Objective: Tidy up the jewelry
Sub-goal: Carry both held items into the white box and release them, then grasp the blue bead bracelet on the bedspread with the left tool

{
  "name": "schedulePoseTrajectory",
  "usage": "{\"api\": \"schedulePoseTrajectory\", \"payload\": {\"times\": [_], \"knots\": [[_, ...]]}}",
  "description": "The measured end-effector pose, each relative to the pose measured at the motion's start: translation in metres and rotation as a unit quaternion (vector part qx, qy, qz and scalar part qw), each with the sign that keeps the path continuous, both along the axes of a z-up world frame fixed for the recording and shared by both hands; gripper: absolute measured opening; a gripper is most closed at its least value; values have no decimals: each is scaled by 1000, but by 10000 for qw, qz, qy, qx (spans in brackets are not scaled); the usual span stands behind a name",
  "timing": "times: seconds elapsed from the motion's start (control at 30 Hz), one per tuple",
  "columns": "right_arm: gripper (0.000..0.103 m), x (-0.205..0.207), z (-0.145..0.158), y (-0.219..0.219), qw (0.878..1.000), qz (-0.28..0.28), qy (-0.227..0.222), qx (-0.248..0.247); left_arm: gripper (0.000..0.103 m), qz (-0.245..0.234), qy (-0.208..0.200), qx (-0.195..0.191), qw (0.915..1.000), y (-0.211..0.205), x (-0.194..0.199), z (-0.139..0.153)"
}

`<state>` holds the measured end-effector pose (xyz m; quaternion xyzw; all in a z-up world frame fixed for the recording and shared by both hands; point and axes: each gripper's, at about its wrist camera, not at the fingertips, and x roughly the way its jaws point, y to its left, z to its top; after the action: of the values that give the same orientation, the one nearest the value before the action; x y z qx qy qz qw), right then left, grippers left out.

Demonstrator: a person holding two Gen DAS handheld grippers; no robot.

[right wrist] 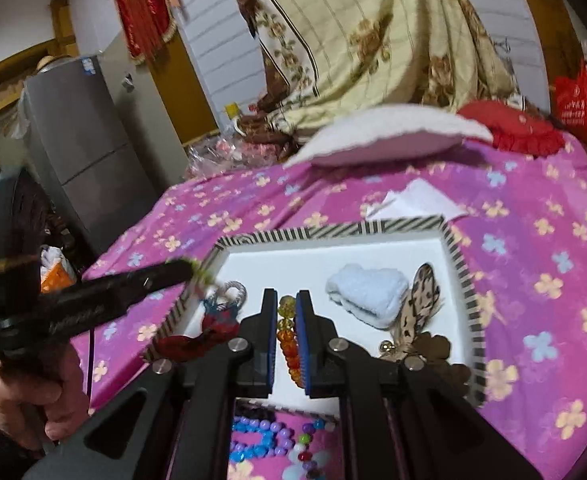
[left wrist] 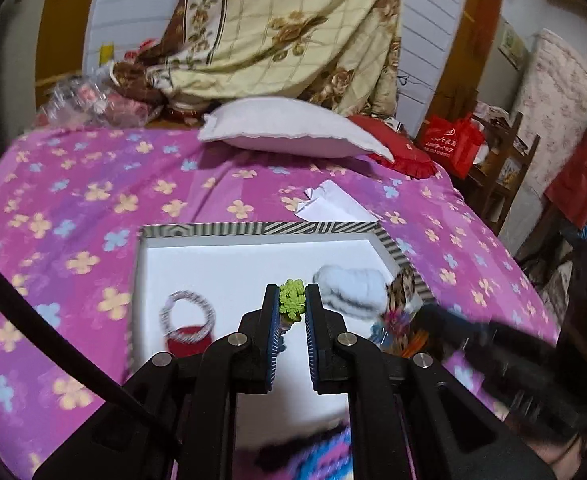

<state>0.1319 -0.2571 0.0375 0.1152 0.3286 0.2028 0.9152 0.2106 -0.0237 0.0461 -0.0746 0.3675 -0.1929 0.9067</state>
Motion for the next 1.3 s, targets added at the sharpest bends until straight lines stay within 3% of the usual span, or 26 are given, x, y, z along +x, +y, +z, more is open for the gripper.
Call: {"api": "schedulePoseTrajectory", "payload": {"times": [0.17,0.23,0.4,0.5,0.67,0.83,1.03,1.13,1.3], "knots": [[9,14,-16,10,9983,234,247,474,0,7,214,-54,9998,-17,30,-15],[9,17,-20,11,9969,324,298,652,3,115,323,94,9994,-17,41,-29],[9,36,-55,-1,9951,-138,916,355,3,380,717,407,9959,-10,51,-64],[9,42,-70,-6,9924,-338,1178,89,3,315,634,685,9951,-14,44,-70],[12,41,-65,2,9942,-260,1006,-289,4,215,522,853,9948,-16,33,-68],[13,32,-54,2,9959,-239,838,-251,11,249,344,1002,9941,-12,21,-58],[17,10,-34,4,9972,-144,602,-430,14,456,285,858,9949,9,1,-42],[18,-8,-28,4,9965,-157,567,-595,15,600,276,585,9961,22,-21,-32],[33,-42,-29,3,9939,-224,608,-889,23,606,248,480,9967,32,-74,-30]]}}
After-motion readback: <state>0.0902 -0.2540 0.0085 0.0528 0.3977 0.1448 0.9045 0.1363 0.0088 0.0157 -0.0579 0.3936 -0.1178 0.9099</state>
